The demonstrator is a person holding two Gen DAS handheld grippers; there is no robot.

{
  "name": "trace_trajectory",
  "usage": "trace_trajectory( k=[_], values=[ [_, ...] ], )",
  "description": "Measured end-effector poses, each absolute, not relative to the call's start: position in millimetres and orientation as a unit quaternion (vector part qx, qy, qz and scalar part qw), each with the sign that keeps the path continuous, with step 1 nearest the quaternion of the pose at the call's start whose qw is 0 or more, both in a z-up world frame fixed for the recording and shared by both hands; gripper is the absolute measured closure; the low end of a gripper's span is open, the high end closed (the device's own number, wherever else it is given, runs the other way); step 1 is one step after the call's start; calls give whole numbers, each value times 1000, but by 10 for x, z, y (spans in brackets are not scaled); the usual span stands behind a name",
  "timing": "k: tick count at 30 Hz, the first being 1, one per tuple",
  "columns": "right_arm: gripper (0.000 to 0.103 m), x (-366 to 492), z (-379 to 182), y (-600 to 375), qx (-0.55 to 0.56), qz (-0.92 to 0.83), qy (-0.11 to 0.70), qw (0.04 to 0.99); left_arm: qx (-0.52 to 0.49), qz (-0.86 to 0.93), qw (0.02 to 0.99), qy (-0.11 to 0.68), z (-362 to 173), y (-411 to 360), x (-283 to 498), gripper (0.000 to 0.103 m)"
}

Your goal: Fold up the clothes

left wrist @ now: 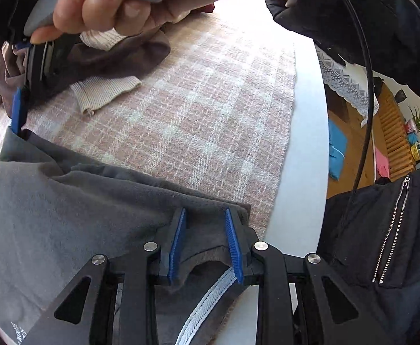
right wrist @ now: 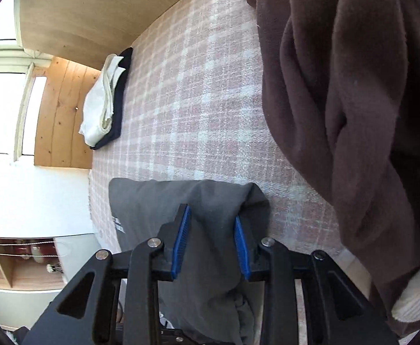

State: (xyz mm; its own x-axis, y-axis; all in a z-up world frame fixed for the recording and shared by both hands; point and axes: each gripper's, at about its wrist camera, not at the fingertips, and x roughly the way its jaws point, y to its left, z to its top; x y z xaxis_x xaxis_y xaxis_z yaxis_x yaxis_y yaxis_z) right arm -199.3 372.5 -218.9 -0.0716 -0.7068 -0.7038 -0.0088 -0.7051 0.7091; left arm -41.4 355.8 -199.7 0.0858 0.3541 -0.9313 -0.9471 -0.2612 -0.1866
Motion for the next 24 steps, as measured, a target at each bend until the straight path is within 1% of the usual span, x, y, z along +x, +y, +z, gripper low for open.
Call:
trace_trajectory(
  k=[3, 9, 13, 14, 15, 16, 18, 19, 20, 22, 23, 24],
  values=[
    [73, -2001, -2063, 3836, 605, -698, -290, 250, -507, 610, 532, 296, -2000, 3569, -401, 77],
    [73, -1972, -2190, 3731, 641, -676, -258, 256, -503, 613, 530, 299, -2010, 3559, -388, 77],
    [73, -1984, -2260, 3642, 636, -683, -247, 260, -499, 616, 529, 303, -2011, 3541, -365, 77],
    [88, -1980, -2251, 3604, 635, -685, -239, 266, -496, 617, 530, 304, -2012, 3536, -352, 77],
    [97, -1967, -2184, 3582, 630, -691, -227, 273, -493, 617, 531, 306, -2020, 3542, -340, 77],
    [97, -1951, -2074, 3581, 620, -702, -213, 279, -490, 616, 533, 309, -2028, 3547, -327, 76],
    [97, -1933, -1863, 3598, 602, -718, -193, 291, -487, 609, 546, 306, -2026, 3522, -287, 64],
    [97, -1949, -1796, 3626, 598, -720, -192, 294, -485, 606, 551, 306, -2038, 3531, -256, 53],
    [98, -1967, -1814, 3607, 604, -723, -174, 286, -482, 604, 556, 307, -2050, 3541, -225, 50],
    [97, -1990, -1977, 3510, 628, -727, -114, 252, -474, 602, 553, 327, -2064, 3601, -147, 51],
    [97, -1993, -2057, 3471, 638, -725, -91, 241, -477, 602, 552, 324, -2061, 3664, -139, 59],
    [97, -1984, -2107, 3458, 643, -724, -78, 235, -489, 601, 552, 307, -2027, 3630, -186, 65]
  ],
)
